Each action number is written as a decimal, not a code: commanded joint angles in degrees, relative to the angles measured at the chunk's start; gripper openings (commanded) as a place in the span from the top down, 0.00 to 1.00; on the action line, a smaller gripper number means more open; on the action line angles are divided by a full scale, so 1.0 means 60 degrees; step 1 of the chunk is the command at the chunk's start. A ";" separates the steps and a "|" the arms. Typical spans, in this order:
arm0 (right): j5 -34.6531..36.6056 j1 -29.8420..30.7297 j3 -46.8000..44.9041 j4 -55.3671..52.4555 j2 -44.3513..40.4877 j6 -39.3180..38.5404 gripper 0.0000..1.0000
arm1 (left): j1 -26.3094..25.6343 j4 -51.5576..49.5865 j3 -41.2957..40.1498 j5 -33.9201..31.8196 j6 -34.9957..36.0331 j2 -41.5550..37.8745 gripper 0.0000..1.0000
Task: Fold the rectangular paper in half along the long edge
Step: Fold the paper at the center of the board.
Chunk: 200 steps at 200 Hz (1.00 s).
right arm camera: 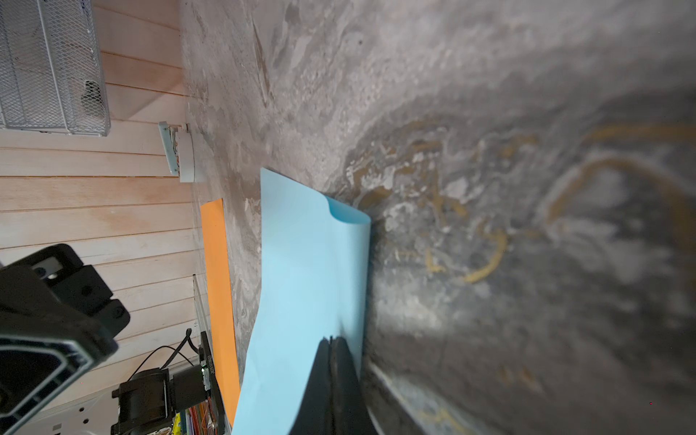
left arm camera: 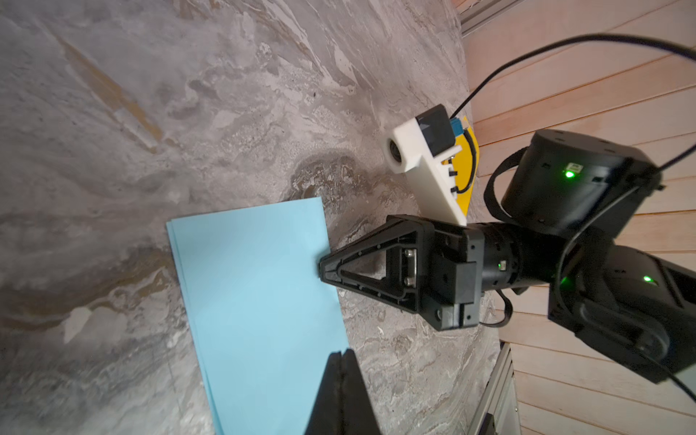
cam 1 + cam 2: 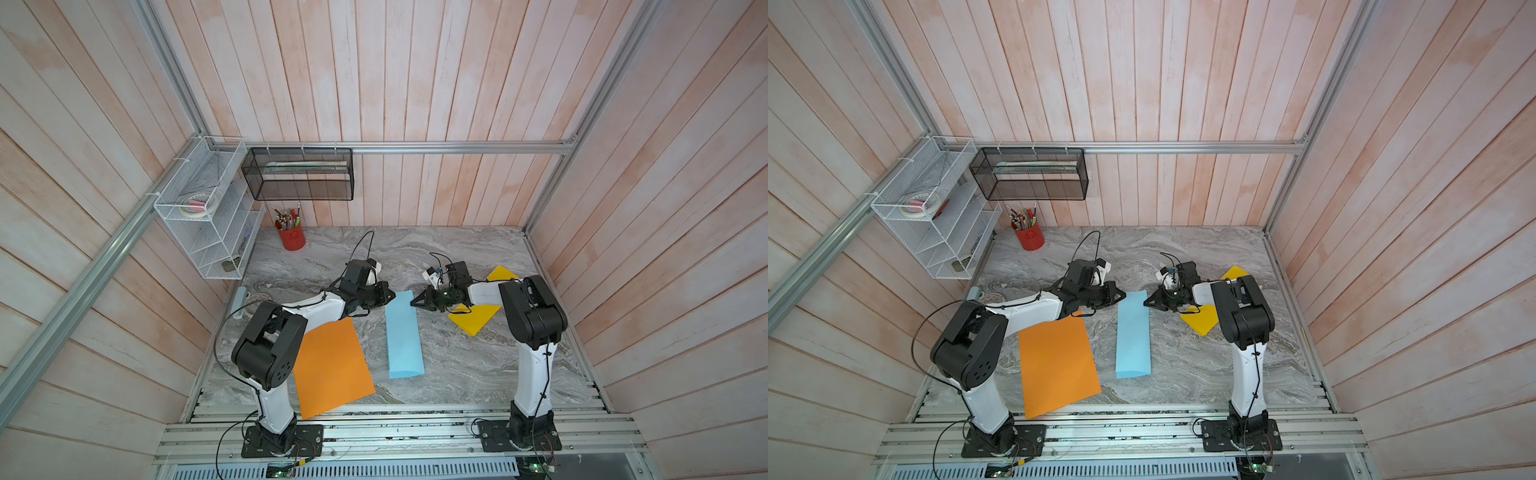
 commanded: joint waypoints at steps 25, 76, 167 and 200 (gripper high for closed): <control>0.0914 0.0094 -0.0110 -0.0885 0.0133 -0.0204 1.00 | -0.0031 -0.0523 0.0401 -0.0098 0.0286 0.1271 1.00; 0.0945 0.0131 -0.0036 -0.1028 0.0130 -0.0264 1.00 | -0.0159 -0.0938 0.0155 -0.0790 0.0284 0.1648 1.00; 0.1389 -0.0803 -0.0275 -0.1765 -0.0256 -0.0781 1.00 | -0.0173 -0.0538 -0.1179 -0.0966 0.0036 0.1614 1.00; 0.0898 -0.0260 0.0032 -0.1770 -0.0793 -0.0739 1.00 | -0.0173 -0.0509 -0.1181 -0.0937 0.0037 0.1608 1.00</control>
